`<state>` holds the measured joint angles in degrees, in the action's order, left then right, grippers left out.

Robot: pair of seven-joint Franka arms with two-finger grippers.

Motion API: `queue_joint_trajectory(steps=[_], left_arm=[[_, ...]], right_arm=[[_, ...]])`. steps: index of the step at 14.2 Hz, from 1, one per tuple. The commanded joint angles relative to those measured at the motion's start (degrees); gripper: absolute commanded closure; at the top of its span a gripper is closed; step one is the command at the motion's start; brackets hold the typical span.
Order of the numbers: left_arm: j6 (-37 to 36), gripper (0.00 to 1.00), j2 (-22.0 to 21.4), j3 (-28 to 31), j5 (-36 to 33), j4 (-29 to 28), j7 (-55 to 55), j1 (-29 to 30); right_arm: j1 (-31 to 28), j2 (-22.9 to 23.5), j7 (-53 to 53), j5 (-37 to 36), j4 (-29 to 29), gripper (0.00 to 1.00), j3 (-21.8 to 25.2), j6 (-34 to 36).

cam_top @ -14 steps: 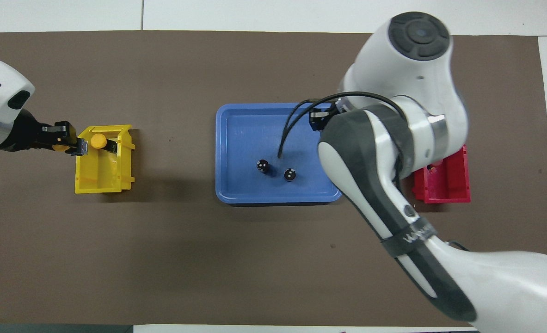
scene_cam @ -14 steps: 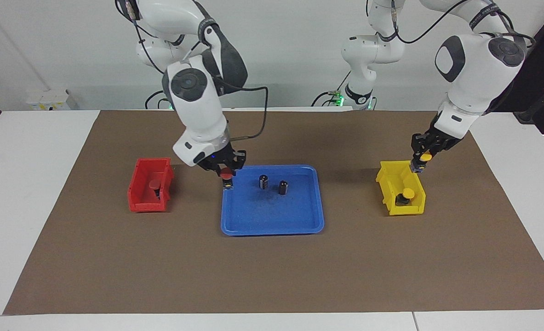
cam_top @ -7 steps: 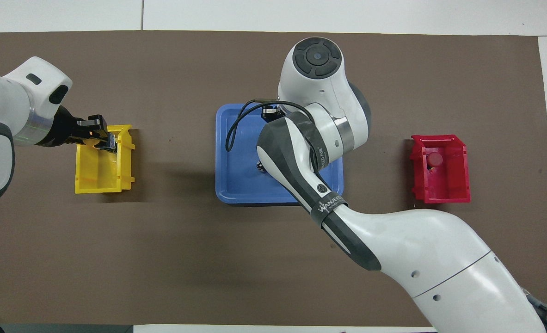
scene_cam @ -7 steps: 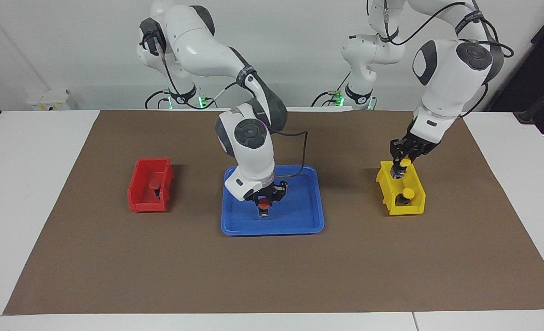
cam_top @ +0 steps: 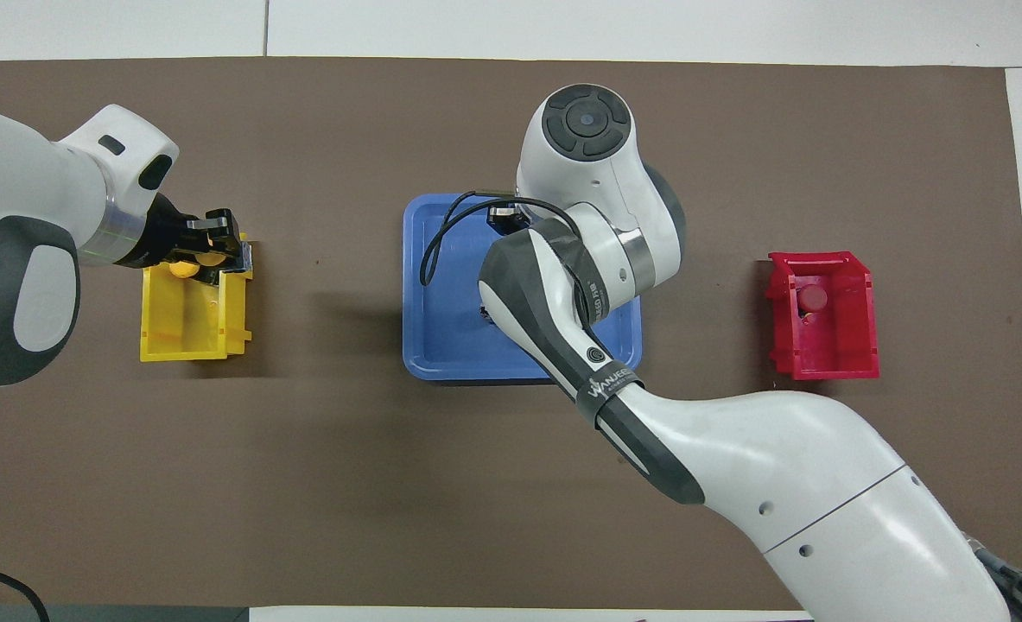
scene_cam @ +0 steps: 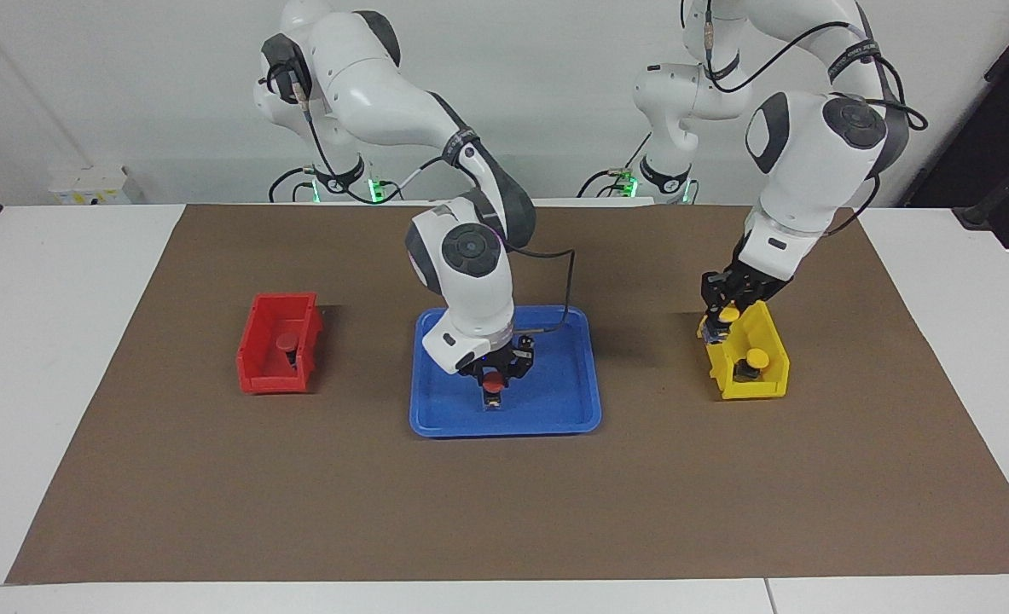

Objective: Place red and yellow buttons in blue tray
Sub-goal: 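Place the red button in the blue tray with the right gripper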

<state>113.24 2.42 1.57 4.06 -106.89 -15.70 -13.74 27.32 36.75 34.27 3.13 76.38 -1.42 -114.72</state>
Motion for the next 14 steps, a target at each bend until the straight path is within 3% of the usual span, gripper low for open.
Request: queue_joint_trajectory(steps=[1, 2, 3, 4, 7, 9, 14], left_arm=[[1.5, 0.98, -0.1, 0.6, 0.6, -0.7, -0.7, -0.9], [1.6, 0.98, -0.1, 0.6, 0.6, -0.9, -0.6, -0.9], [1.7, 0.98, -0.1, 0.6, 0.6, -0.9, -0.7, -0.9], [2.0, 0.98, -0.1, 0.6, 0.6, -0.9, -0.8, -0.9], [2.9, 0.98, 0.4, 0.6, 0.7, -1.0, -2.3, -1.6], [8.4, 0.98, 3.5, 0.6, 1.4, -0.8, -7.4, -5.7], [13.2, 0.99, 14.0, 0.7, 1.5, 8.0, -21.7, -17.4]], right_arm=[[-0.4, -1.0, 0.7, 0.1, 2.1, 0.61, -0.3, -3.0], [-0.4, -1.2, 0.5, 0.1, 3.0, 0.48, -0.3, -3.9], [-0.4, -1.2, 0.1, 0.1, 3.2, 0.26, -0.3, -4.8], [-0.5, -1.2, -0.4, -0.1, 3.2, 0.10, -0.3, -5.0], [-1.6, -1.8, -3.1, -1.1, 1.2, 0.06, -0.3, -1.8], [-4.4, -3.2, -11.2, -1.2, -1.7, 0.05, -0.1, 2.6], [-13.0, -15.1, -37.9, -0.8, 4.9, 0.05, -0.3, 10.3]])
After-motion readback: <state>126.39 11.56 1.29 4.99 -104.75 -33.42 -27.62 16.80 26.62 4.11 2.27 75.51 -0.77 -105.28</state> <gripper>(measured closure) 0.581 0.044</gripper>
